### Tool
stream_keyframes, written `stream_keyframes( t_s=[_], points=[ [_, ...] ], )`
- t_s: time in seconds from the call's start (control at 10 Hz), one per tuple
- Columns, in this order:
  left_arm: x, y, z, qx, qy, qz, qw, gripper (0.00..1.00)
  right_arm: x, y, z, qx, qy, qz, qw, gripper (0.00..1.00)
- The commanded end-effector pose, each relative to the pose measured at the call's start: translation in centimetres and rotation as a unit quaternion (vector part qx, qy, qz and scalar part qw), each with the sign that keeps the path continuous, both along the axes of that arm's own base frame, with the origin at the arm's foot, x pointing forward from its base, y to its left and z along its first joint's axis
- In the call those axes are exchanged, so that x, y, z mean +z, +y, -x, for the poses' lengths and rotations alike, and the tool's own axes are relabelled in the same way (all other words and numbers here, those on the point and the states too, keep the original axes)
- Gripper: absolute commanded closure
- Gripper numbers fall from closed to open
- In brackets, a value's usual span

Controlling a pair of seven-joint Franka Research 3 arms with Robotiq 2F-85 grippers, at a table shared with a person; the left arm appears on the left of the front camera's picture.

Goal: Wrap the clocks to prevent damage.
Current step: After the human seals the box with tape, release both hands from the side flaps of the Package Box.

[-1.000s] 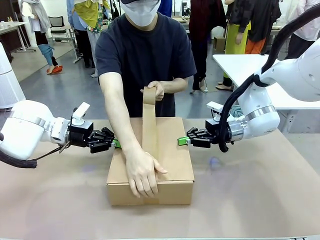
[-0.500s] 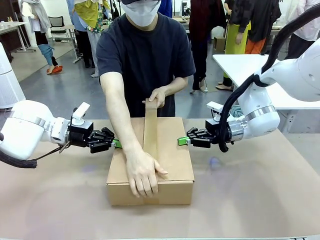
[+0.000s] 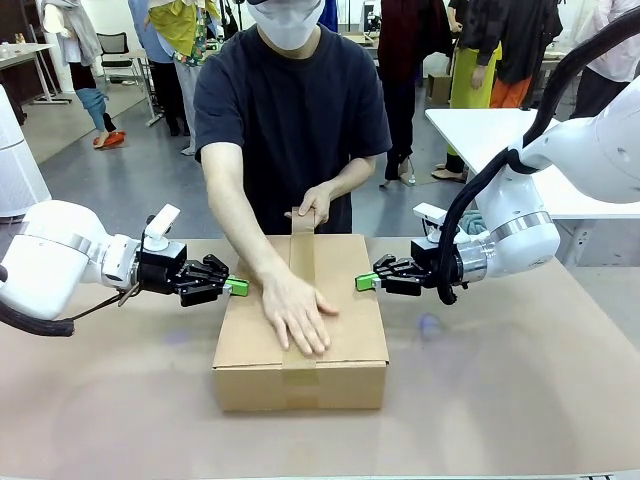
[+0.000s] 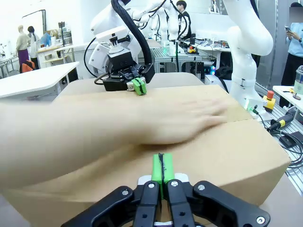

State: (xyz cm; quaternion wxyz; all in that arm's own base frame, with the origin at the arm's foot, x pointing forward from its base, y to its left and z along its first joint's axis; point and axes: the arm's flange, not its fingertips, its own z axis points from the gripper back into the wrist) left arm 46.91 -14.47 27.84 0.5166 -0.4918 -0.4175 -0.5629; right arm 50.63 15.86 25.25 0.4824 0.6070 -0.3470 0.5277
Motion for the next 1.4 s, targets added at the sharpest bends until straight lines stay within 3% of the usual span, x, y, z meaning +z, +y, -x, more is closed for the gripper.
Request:
stream_keyframes(
  t_s=[0.0,1.3],
  points=[
    [-0.32,-0.15,0.16,0.006,0.002,-0.002,1.000,1.00,-0.26,-0.13,0.02,-0.005,0.003,0.005,1.000,0.99],
    [-0.32,-0.15,0.16,0.006,0.002,-0.002,1.000,1.00,-0.26,-0.13,0.02,-0.005,0.003,0.005,1.000,0.99]
  ],
)
